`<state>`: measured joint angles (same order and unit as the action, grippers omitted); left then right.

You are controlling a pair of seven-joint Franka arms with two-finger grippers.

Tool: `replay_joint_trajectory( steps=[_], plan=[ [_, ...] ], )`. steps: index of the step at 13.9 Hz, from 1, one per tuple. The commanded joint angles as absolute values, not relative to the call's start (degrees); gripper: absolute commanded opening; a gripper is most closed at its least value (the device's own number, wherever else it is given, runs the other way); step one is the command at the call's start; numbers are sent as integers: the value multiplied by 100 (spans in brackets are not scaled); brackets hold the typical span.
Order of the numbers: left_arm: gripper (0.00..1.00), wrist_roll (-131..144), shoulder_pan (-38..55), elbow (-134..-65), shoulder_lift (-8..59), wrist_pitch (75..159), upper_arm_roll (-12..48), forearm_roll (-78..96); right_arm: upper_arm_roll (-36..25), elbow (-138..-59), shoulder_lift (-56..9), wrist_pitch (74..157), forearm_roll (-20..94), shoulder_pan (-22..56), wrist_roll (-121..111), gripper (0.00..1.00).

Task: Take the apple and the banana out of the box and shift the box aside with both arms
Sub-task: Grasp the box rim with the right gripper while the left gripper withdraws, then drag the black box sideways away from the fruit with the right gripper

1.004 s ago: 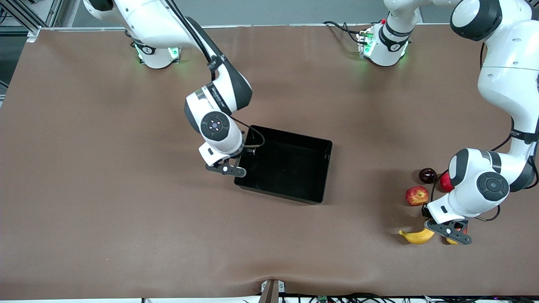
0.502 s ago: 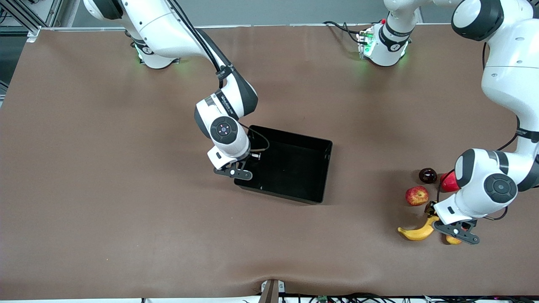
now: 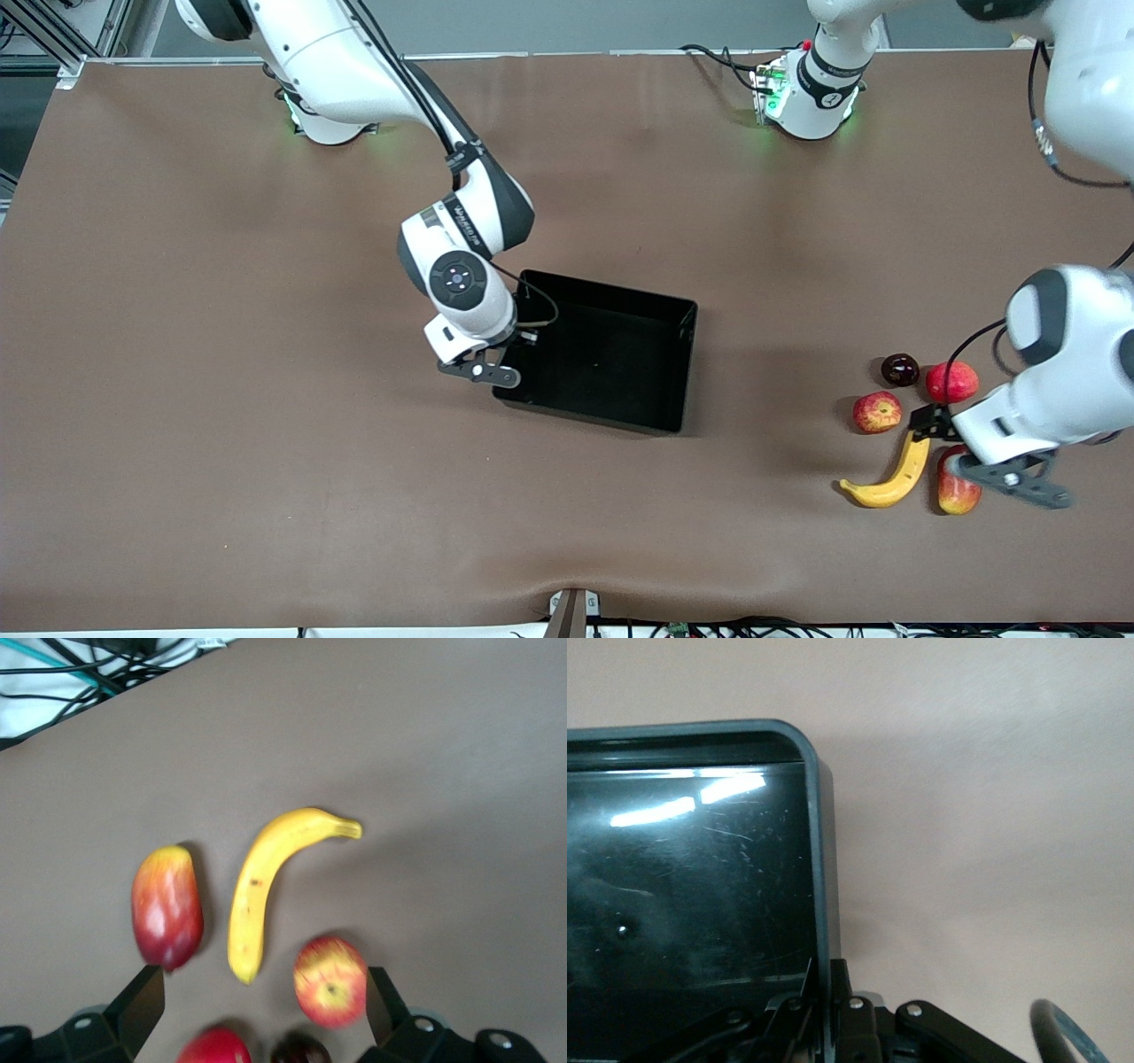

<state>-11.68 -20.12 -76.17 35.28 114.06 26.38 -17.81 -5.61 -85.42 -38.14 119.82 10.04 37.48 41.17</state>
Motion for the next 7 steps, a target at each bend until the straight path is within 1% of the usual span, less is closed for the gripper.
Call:
replay_joint_trajectory(
  steps=[1,4,6,7],
  plan=[
    [100,-705,-2057,-7831,2648,10760,2584,-1512,-501,-8596,-3262,11376,1055,3140,3580,0],
    [100,84,-2057,-7849,1962,9855,2593,-1329,-519,-8657,-2875,10838,1046,2612,2999,0],
    [100,220,-2091,-7831,1566,9555,2584,-1134,-519,-8814,-2603,10627,1020,2190,2682,0],
    [100,255,-2092,-7831,1364,9432,2593,-1134,-536,-9024,-2436,10635,959,2075,2594,0]
  ],
)
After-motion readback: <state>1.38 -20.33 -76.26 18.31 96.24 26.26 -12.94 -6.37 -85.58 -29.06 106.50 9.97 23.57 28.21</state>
